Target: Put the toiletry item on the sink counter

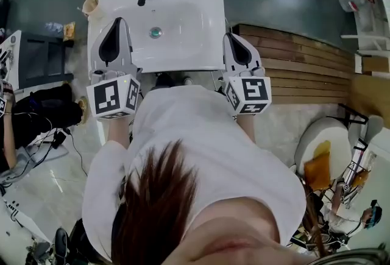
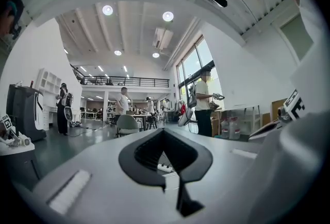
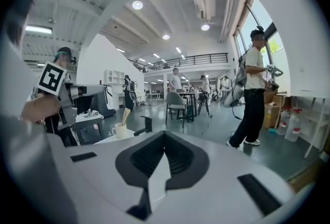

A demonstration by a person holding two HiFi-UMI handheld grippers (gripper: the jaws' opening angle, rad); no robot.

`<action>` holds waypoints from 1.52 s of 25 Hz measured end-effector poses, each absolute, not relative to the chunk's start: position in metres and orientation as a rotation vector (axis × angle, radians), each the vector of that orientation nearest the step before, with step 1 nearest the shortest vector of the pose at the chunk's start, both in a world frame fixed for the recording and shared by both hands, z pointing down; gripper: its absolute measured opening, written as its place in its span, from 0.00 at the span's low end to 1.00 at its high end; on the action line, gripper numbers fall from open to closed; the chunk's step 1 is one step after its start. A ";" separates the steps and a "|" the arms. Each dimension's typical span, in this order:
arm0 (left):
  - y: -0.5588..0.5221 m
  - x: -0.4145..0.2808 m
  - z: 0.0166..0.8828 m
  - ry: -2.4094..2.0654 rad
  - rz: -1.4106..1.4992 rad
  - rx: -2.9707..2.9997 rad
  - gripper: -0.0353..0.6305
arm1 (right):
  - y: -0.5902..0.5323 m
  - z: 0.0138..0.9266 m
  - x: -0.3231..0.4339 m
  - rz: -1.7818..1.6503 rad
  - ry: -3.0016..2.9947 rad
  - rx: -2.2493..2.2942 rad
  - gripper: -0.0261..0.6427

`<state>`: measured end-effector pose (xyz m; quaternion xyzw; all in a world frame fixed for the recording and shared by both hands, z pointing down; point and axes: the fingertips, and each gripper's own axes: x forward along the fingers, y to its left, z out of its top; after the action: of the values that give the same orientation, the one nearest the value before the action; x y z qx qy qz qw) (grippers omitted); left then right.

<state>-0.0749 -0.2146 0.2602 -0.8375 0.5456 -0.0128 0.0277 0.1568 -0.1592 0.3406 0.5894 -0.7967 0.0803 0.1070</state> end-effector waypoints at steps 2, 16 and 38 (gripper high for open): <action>-0.198 -0.063 0.253 1.684 -0.022 -2.575 0.06 | -0.151 0.338 0.165 0.246 -2.360 1.728 0.05; -0.132 -0.023 0.241 1.700 -0.010 -2.567 0.06 | -0.130 0.320 0.171 0.226 -2.479 1.603 0.05; -0.123 -0.016 0.233 1.755 -0.039 -2.589 0.06 | -0.144 0.317 0.207 0.255 -2.407 1.626 0.05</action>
<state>-0.0159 -0.1231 0.2330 -0.8276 0.5611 -0.0123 0.0069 0.2070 -0.1440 0.3174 0.5541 -0.8202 0.0867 0.1127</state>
